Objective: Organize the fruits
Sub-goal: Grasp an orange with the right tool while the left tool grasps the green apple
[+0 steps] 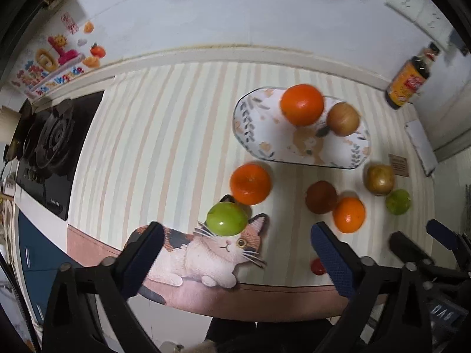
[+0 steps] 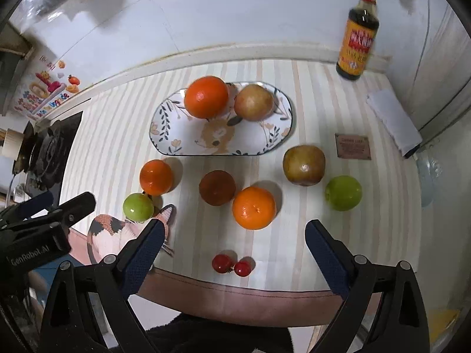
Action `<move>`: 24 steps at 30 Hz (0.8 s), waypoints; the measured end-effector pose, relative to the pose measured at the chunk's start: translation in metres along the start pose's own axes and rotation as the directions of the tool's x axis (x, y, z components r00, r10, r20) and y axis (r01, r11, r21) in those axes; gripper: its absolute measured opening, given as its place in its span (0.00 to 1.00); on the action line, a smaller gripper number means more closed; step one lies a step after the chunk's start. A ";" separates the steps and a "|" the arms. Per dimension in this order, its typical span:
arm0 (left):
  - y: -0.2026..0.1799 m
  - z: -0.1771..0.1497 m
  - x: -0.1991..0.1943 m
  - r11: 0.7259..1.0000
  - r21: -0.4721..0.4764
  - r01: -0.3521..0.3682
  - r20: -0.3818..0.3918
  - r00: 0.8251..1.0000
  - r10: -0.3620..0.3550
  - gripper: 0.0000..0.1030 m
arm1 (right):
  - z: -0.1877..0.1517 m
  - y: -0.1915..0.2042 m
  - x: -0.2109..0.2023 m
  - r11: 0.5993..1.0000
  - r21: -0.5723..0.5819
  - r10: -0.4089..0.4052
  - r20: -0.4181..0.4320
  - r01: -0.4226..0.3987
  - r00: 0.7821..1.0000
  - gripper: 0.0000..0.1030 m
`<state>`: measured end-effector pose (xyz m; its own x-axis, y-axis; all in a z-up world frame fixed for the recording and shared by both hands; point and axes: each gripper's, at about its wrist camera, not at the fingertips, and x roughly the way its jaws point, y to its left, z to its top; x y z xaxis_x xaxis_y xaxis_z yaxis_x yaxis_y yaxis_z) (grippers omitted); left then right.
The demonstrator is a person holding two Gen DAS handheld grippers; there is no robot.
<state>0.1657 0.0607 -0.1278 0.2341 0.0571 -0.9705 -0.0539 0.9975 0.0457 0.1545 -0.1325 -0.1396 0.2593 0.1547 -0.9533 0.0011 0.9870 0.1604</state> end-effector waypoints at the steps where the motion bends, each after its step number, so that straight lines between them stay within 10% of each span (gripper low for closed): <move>1: 0.004 0.002 0.008 1.000 -0.016 -0.001 -0.021 1.000 0.001 1.00 | 0.002 -0.006 0.007 1.000 0.016 0.008 -0.012 -0.008 1.000 0.95; 17: 0.010 0.001 0.135 0.988 0.113 -0.101 -0.219 0.968 0.124 1.00 | 0.006 -0.053 0.143 0.995 0.099 0.051 -0.228 -0.029 0.972 0.93; 24: 0.005 -0.003 0.161 0.985 0.173 -0.011 -0.254 0.966 0.055 0.89 | 0.007 -0.040 0.158 0.991 0.117 0.084 -0.219 -0.060 0.972 0.66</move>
<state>0.1996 0.0751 -0.2844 -0.0237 0.0997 -0.9947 0.1128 0.9889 0.0964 0.2026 -0.1482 -0.2952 0.0401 0.2429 -0.9692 0.0986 0.9643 0.2458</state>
